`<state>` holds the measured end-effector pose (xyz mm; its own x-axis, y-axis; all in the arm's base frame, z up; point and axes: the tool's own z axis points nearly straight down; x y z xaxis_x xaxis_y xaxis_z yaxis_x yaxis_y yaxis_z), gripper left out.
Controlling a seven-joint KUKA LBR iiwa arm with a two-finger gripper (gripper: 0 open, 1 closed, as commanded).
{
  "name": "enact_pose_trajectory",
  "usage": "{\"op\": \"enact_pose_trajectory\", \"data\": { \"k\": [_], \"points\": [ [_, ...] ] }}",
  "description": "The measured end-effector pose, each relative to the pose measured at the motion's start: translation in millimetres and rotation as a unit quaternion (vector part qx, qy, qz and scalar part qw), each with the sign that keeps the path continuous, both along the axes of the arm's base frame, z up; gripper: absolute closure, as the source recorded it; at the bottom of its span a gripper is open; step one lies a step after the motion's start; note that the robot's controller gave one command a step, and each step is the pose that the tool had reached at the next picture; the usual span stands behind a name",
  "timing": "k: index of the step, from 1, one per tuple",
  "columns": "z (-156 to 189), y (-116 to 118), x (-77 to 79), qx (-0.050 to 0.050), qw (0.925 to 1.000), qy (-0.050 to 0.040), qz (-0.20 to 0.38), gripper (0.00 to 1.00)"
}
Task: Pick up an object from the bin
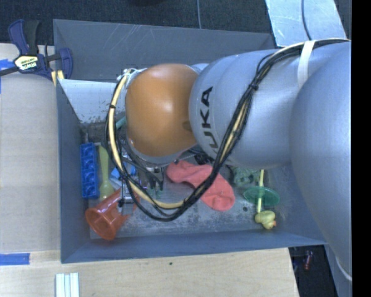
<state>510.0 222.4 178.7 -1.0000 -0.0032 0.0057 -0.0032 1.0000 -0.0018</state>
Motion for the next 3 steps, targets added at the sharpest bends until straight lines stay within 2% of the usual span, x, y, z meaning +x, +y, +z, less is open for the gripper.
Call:
{"op": "enact_pose_trajectory", "data": {
  "k": [1, 2, 3],
  "points": [
    [5, -1, 2.0, 0.001, 1.0000, -0.0039, -0.002, 0.00],
    [-16, -8, 1.5, 0.002, 0.9991, -0.0052, -0.042, 0.00],
    [-79, -28, -15.5, 0.002, 1.0000, -0.0053, 0.000, 0.00]
  ]
}}
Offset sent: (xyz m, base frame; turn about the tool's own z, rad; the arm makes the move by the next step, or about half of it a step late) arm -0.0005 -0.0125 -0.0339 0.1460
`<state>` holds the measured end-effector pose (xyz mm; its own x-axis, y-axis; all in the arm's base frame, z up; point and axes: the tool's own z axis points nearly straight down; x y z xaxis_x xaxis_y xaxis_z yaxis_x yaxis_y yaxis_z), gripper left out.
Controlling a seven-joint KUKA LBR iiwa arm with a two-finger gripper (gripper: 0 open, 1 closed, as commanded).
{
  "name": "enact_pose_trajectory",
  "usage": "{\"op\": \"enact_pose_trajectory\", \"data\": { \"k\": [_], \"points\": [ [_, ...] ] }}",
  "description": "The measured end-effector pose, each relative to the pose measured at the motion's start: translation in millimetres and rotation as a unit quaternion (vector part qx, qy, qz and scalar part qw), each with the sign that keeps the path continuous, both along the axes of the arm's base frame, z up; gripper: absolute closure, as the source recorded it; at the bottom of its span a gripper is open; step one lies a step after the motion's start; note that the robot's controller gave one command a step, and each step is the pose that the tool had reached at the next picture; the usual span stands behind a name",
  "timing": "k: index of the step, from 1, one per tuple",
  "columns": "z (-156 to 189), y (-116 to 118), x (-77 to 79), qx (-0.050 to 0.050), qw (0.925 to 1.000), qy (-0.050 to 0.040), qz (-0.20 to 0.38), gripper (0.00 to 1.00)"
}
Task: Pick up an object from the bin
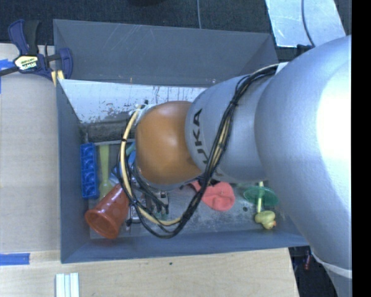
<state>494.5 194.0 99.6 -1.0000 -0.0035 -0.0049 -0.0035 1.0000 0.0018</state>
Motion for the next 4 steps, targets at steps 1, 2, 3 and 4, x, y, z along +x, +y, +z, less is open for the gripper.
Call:
{"op": "enact_pose_trajectory", "data": {
  "k": [1, 2, 3, 4],
  "points": [
    [-25, 17, -7.2, -0.002, 0.9993, -0.0043, -0.036, 0.00],
    [-10, 1, 4.7, 0.000, 0.9968, 0.0006, -0.079, 0.00],
    [12, 19, 19.4, -0.002, 1.0000, -0.0010, 0.006, 0.00],
    [5, 12, 30.8, -0.002, 0.9874, -0.0025, 0.158, 0.00]
  ]
}}
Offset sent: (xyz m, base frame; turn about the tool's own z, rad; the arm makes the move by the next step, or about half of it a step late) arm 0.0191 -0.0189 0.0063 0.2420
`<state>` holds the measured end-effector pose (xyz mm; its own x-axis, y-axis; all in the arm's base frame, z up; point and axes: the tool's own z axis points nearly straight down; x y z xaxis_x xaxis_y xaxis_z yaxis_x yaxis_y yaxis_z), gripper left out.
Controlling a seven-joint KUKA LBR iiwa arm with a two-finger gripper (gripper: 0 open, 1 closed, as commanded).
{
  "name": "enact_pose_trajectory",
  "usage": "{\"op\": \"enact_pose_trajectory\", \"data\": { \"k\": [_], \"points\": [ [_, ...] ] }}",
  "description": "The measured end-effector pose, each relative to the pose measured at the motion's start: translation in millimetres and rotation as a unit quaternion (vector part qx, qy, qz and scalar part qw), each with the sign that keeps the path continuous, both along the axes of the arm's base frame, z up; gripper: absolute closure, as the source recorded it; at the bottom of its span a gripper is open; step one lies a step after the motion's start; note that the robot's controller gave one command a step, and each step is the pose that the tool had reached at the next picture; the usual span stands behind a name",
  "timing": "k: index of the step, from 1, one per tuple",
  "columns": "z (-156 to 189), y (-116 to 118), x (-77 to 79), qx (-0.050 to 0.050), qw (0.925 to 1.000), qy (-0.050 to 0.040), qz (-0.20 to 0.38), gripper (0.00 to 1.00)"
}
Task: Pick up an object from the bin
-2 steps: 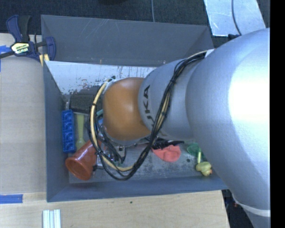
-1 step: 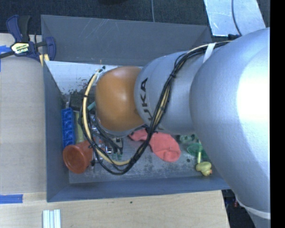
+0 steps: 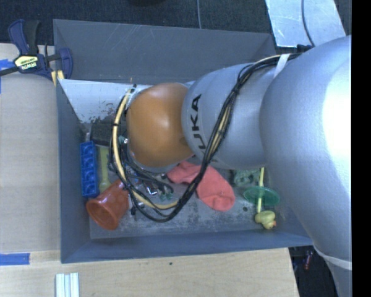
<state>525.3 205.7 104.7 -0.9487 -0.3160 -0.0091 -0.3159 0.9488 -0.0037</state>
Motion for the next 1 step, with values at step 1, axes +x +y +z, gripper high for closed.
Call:
{"op": "enact_pose_trajectory", "data": {
  "k": [1],
  "points": [
    [-28.4, 19.7, -3.2, 0.000, 0.9999, -0.0010, 0.012, 0.00]
  ]
}}
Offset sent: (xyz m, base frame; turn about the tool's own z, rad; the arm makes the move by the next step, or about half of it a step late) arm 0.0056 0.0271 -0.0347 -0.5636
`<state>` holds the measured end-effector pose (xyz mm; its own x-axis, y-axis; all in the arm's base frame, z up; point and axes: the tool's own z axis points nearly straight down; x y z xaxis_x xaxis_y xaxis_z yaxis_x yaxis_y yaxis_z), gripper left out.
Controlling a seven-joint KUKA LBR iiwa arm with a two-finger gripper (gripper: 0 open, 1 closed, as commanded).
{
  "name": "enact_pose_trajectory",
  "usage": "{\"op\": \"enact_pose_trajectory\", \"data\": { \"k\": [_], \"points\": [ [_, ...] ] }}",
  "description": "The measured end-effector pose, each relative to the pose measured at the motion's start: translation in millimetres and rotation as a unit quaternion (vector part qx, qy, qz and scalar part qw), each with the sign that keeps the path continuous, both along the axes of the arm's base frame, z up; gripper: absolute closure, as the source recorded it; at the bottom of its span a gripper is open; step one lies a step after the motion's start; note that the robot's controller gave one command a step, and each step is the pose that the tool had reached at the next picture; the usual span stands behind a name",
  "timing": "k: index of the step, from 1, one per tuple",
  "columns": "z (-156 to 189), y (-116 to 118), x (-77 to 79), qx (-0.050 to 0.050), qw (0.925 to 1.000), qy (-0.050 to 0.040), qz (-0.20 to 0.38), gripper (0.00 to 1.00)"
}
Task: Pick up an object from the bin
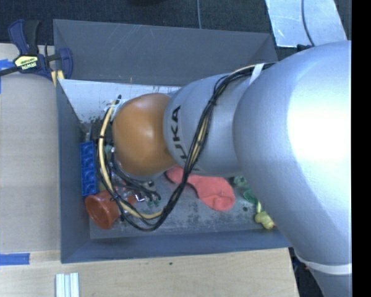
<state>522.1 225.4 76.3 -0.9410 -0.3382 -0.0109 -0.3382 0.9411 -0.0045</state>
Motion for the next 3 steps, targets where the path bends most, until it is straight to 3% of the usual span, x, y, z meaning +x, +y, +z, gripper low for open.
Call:
{"op": "enact_pose_trajectory", "data": {
  "k": [1, 2, 3],
  "points": [
    [-1, -2, 16.6, -0.011, 0.9655, -0.0051, 0.260, 1.00],
    [-1, -2, 16.5, -0.011, 0.9655, -0.0048, 0.260, 1.00],
    [49, 2, 8.3, -0.007, 0.9642, -0.0009, 0.265, 1.00]
  ]
}}
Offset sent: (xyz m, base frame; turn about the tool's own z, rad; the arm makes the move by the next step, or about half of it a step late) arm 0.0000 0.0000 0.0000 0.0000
